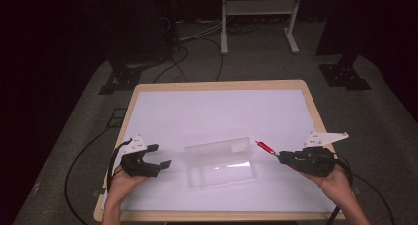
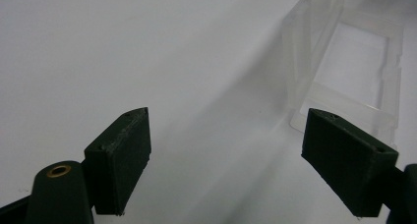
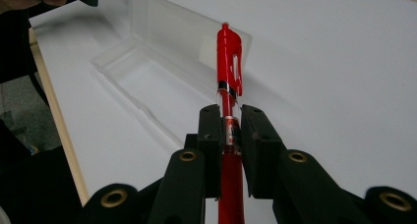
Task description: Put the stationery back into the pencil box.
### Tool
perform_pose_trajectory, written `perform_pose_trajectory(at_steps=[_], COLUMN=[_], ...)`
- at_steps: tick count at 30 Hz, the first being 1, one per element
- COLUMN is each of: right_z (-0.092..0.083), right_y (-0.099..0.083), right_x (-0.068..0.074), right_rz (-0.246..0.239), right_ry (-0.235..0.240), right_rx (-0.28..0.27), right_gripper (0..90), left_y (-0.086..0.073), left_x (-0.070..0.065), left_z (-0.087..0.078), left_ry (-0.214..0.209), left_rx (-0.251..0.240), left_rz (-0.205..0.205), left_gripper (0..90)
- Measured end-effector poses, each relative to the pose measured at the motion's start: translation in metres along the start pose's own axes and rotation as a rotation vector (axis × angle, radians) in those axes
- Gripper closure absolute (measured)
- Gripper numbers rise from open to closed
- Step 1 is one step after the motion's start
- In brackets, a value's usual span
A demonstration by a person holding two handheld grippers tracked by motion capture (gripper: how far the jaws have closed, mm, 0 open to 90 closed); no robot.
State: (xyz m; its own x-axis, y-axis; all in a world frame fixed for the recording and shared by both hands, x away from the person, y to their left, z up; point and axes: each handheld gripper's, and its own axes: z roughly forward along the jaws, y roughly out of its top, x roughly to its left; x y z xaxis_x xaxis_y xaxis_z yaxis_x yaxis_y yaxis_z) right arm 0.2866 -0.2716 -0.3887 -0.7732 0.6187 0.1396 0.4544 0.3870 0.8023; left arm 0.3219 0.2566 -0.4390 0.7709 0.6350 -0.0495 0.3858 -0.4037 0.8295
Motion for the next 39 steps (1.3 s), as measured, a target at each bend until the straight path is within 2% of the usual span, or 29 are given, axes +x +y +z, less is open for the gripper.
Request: perform_pose_trajectory(at_steps=[18, 39], right_z=[0.015, 0.055], right_y=[0.022, 0.035], right_x=[0.011, 0.024], right_rz=[-0.059, -0.142], right_ry=[0.073, 0.187], right_rx=[0.012, 0.072], right_gripper=[78.6, 78.6], left_y=[0.0, 0.001], left_x=[0.0, 0.001], left_z=[0.0, -0.002], left_ry=[0.001, -0.005], left_rx=[0.005, -0.001], left_rz=[-0.004, -0.009], left_gripper=[13.8, 13.8])
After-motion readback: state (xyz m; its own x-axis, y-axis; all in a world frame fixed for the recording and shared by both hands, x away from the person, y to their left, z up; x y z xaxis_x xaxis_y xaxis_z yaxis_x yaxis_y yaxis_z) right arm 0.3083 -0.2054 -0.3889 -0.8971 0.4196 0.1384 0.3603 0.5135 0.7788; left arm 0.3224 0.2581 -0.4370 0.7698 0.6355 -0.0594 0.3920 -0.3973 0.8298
